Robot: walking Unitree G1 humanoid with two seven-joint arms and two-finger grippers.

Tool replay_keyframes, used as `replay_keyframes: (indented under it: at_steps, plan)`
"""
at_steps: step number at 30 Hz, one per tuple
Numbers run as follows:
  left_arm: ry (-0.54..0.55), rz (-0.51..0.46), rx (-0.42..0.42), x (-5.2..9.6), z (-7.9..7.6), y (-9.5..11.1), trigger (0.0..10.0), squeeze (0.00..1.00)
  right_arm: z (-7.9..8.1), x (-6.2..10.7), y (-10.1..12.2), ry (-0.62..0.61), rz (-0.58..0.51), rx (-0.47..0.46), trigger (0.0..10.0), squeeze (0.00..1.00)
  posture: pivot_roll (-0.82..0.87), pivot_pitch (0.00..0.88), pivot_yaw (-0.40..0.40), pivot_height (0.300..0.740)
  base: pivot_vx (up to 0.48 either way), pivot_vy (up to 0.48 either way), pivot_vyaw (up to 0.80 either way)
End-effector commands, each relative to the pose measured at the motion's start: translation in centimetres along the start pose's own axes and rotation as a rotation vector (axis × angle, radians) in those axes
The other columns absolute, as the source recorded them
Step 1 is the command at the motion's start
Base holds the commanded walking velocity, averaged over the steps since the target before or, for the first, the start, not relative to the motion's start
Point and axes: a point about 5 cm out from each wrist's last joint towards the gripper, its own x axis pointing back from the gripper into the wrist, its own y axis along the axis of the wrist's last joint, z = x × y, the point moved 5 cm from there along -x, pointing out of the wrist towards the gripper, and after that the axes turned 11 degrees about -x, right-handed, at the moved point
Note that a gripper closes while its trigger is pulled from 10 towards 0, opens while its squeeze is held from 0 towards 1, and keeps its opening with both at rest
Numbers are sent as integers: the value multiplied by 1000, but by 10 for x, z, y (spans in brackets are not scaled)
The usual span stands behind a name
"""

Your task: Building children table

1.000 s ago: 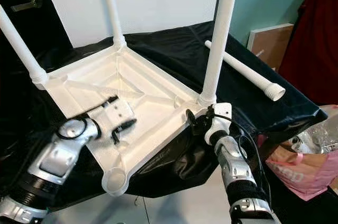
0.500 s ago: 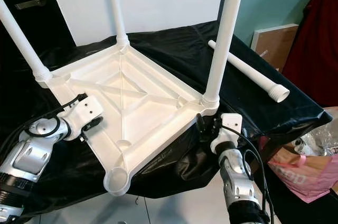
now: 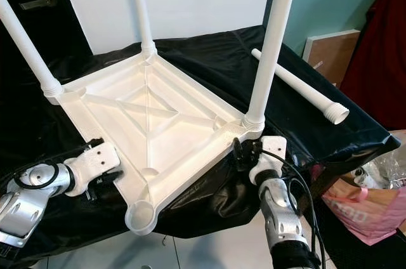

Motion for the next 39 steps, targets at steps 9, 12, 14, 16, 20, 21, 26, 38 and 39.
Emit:
replay_keyframes:
  at_steps: [9, 12, 14, 16, 20, 21, 26, 38, 39]
  plan:
    - [-149, -86, -28, -6, -32, 27, 10000, 0, 4, -10, -8, 7, 64, -12, 10000, 0, -21, 15, -9, 740, 0, 0, 0]
    - [-170, -130, -38, -10, -38, 42, 10000, 0, 3, -15, -3, -5, 49, 14, 10000, 0, -18, 27, -12, 740, 0, 0, 0]
    - [-163, -133, -39, -11, -37, 44, 10000, 0, 1, -15, 3, -20, 10, 20, 10000, 0, -16, 34, -16, 740, 0, 0, 0]
    - [-151, -129, -39, -12, -35, 44, 10000, 0, -1, -11, 14, -46, -64, 13, 10000, 0, -16, 34, -16, 740, 0, 0, 0]
    - [-136, -122, -30, -13, -33, 44, 10000, 0, -11, -5, 23, -115, -129, 17, 10000, 0, -15, 46, -20, 740, 0, 0, 0]
    - [-128, -120, -29, -13, -31, 44, 10000, 0, -15, -2, 24, -145, -138, 28, 10000, 0, -17, 50, -18, 740, 0, 0, 0]
    - [-119, -115, -28, -13, -28, 43, 10000, 0, -21, 2, 23, -184, -141, 37, 10000, 0, -17, 50, -18, 740, 0, 0, 0]
    - [-115, -115, -30, -13, -25, 44, 10000, 0, -29, 10, -2, -246, -40, 31, 10000, 0, -34, 63, -7, 740, 0, 0, 0]
    - [-120, -121, -32, -13, -26, 46, 10000, 0, -29, 8, -3, -245, -35, 30, 10000, 0, -33, 64, -6, 740, 0, 0, 0]
